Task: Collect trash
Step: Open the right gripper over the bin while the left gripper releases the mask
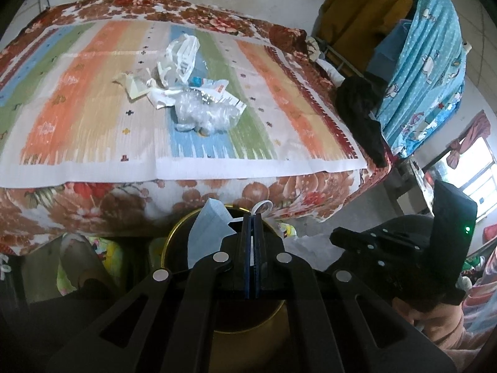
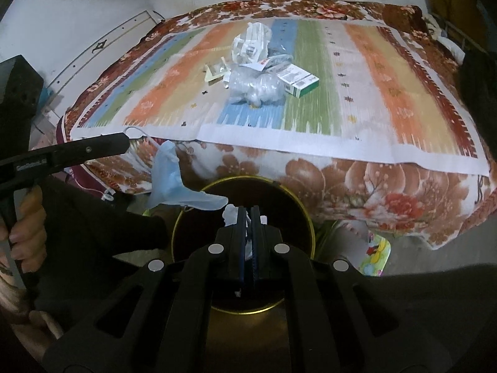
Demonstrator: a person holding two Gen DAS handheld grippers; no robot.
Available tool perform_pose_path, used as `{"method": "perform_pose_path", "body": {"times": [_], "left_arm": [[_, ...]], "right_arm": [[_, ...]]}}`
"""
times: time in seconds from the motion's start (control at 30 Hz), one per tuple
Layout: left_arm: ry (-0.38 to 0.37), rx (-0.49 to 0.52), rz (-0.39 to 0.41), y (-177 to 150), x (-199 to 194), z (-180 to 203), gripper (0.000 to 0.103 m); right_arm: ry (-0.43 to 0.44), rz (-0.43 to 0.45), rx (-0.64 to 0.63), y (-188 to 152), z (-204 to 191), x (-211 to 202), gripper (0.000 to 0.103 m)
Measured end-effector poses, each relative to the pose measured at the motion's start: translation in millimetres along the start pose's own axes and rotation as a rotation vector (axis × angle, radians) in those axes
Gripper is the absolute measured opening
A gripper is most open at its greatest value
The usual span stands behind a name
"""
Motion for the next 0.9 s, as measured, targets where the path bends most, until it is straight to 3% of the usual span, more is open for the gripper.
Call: {"method": "perform_pose_path", "body": {"times": [0.43,0.5,0.57,0.6,0.9], "left_arm": [[0.010,-0.016,-0.051,-16.9,20.4,9.1,0.001],[0.008,-0.020,-0.084,-19.9,26.9,9.2,0.006],[0.018,-0.041,-0.094,-20.7,29.7,6.0,0.024],[0.020,-0.045,-0.092,-20.1,29.7,4.7,0.025],[0.042,-0.062,-0.058,-12.3,22.0,-1.5,0.036]], "right_arm": [[-0.024,-0.013,0.005,-7.9,-2.4,8.3,0.003],[-0.015,-0.034,0.008,-7.5,-2.4,12.2,0.006],[-0.013,-0.039,0.007,-7.1,-3.5,13.8,0.029],[-0.011,-0.032,0.007,-6.0,-3.7,13.0,0.034],[0.003,-0.011,0.027,3.7,0.2,13.8,0.043]]}}
Point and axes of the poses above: each gripper's, at about its wrist camera, not at the fingertips, and x roughly the way its jaws point, z to its right, y to its top, the point moved 5 cm from there along x, roughly the way its jaws point, and after that the axes turned 11 degrees about y, right-handed, at the moved point
